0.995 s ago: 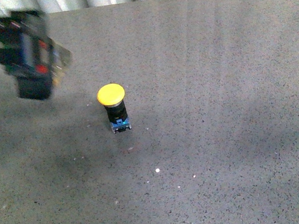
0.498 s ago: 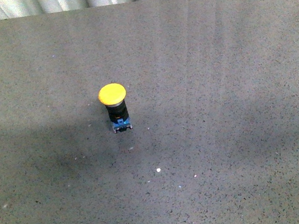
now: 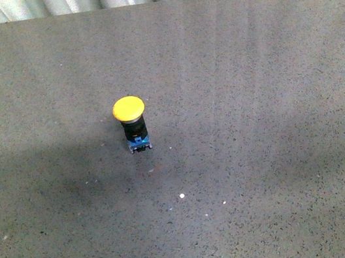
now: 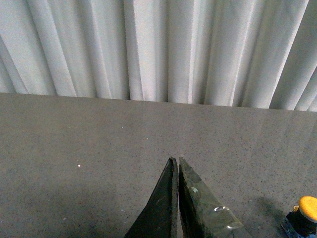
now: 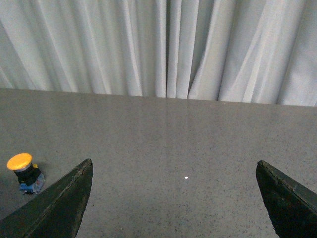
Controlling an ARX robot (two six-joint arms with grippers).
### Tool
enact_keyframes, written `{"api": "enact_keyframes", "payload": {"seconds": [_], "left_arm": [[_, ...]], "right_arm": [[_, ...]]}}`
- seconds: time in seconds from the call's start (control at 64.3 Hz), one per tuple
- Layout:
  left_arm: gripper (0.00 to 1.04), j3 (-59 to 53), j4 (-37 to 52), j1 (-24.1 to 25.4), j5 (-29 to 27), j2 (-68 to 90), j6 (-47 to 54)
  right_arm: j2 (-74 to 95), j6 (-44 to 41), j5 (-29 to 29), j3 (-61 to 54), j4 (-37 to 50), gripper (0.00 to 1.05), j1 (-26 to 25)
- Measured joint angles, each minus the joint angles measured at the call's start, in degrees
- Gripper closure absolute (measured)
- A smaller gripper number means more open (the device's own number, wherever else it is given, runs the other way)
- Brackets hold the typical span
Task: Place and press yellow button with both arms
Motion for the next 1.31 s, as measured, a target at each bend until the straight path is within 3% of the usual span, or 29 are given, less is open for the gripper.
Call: {"api": "enact_keyframes", "payload": {"seconds": [0.078,0.218,0.389,0.529,0.7,0.933,1.011,1.244,1.306], "left_arm": [[1.03,-0.6,-1.7,0.0,0.0,-2.4,0.0],[1.03,-2.6,-2.5,0.1,0.0,-5.8,0.0],[1.03,-2.6,-6.4,0.1,0.0,-10.0,0.0],[1.03,-2.6,-9.7,0.1,0.0,-13.4,0.0],[1.03,-2.6,-12.6,0.1,0.0,-16.3,0.0],[1.03,-2.5,-17.2,0.1,0.0,-20.6,0.0],[1.03,-2.5,-24.2,0.1,0.0,-25.9,0.0],[1.03,-2.5,-25.4,0.1,0.0,-28.0,0.0],[1.03,-2.5,-25.4,0.1,0.0,-28.0,0.0]], "right_arm": [[15.8,-0.5,-6.6,8.9,-14.7,0.09,-3.6],[43.2,-6.5,-6.4,21.8,-2.8,0.09,-3.1],[66.9,-9.4,-5.3,33.9,2.4,0.09,6.5],[84.6,-9.1,-3.2,46.6,1.6,0.09,16.2],[97.6,-8.0,0.2,57.8,-0.8,0.1,24.2],[107.6,-5.0,3.5,67.8,-3.9,0.51,30.5],[108.8,-3.9,3.8,69.4,-4.6,0.63,31.3],[111.5,-1.0,3.4,70.6,-5.6,1.02,32.2],[112.0,-0.6,3.3,70.6,-5.7,1.03,32.3]]}}
